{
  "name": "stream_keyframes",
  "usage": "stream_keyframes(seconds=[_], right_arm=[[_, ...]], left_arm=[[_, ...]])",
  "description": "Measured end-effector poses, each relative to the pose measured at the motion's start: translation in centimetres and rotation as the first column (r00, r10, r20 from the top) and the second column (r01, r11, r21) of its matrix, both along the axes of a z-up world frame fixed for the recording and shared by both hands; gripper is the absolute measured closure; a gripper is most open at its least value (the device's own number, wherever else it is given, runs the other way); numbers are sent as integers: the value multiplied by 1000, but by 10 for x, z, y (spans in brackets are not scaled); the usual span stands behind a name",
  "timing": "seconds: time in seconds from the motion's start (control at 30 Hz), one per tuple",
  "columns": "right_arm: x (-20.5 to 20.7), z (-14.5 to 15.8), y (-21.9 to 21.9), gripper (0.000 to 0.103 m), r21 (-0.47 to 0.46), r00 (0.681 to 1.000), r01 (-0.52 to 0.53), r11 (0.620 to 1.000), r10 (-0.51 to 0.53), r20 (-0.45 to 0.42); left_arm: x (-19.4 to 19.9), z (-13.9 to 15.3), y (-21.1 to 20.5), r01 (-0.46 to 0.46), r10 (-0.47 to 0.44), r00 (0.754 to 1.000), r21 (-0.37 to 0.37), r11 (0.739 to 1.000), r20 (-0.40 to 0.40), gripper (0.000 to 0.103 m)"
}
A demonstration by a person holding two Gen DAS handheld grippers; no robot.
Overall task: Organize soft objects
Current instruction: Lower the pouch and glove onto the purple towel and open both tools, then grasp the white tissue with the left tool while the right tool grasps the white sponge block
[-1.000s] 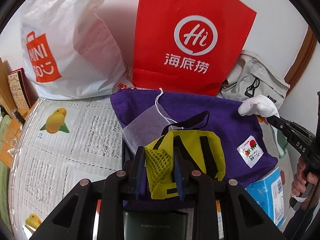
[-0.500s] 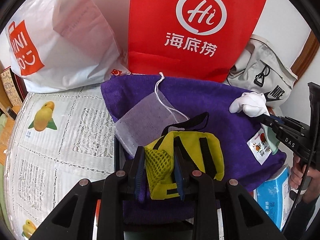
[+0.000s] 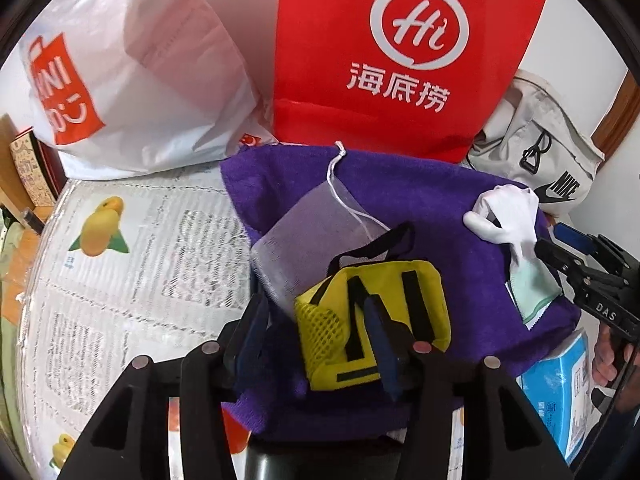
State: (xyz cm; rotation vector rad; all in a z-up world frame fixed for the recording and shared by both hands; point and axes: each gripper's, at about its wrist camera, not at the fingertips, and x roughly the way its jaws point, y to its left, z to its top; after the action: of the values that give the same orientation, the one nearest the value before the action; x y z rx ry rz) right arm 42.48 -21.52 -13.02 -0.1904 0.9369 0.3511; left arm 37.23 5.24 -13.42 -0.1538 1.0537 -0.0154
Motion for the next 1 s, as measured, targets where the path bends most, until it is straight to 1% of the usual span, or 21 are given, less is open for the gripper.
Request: stream_keyframes(seconds=[0.13, 0.27, 0.33, 0.43, 0.47, 0.5, 0.57, 0.63, 0.7, 0.73, 0.8, 0.87, 0.93, 1.0], right_arm=[[-21, 12, -6, 41, 7, 999, 36, 999, -36, 32], [-52, 28, -12, 41, 47, 996, 74, 996, -77, 55], [-73, 37, -14, 41, 69, 993, 93, 993, -97, 61], [-108, 47, -19, 40, 106, 991, 113, 988, -119, 61], [-119, 50, -21, 39, 113, 991, 113, 987, -120, 58], [-136, 52, -22, 35, 119, 991, 109, 987, -117, 60], [-160, 53, -21, 30, 127, 990, 108, 986, -119, 76], [-188, 55, -18, 25, 135, 991, 90, 987, -103, 88], [-214, 54, -15, 23, 135, 990, 87, 987, -101, 97], [-223, 53, -15, 20, 137, 990, 87, 987, -101, 98], [-244, 49, -12, 16, 145, 990, 86, 986, -101, 95], [-259, 43, -11, 15, 146, 990, 94, 985, -108, 86], [-274, 33, -11, 15, 141, 992, 103, 985, -113, 63], [-285, 22, -11, 15, 122, 991, 115, 986, -122, 48]], left_arm=[[-17, 12, 7, -21, 21, 1000, 3, 1000, 16, 55], [-42, 27, 17, -50, 50, 997, 14, 999, 57, 55], [-61, 36, 24, -70, 68, 993, 11, 998, 96, 55], [-82, 44, 29, -61, 63, 993, -21, 998, 103, 55], [-88, 46, 29, -59, 62, 992, -26, 998, 106, 55], [-95, 47, 29, -61, 63, 992, -23, 998, 105, 52], [-111, 48, 31, -76, 78, 993, -23, 997, 94, 47], [-126, 47, 32, -80, 85, 992, -57, 995, 96, 46], [-137, 45, 30, -82, 89, 992, -72, 994, 90, 40], [-143, 45, 28, -80, 86, 992, -70, 994, 93, 38], [-157, 45, 26, -70, 76, 992, -63, 996, 104, 30], [-169, 44, 24, -65, 70, 993, -50, 997, 99, 28], [-180, 42, 23, -67, 70, 994, -35, 997, 88, 28], [-188, 39, 24, -64, 67, 994, -39, 997, 82, 28]])
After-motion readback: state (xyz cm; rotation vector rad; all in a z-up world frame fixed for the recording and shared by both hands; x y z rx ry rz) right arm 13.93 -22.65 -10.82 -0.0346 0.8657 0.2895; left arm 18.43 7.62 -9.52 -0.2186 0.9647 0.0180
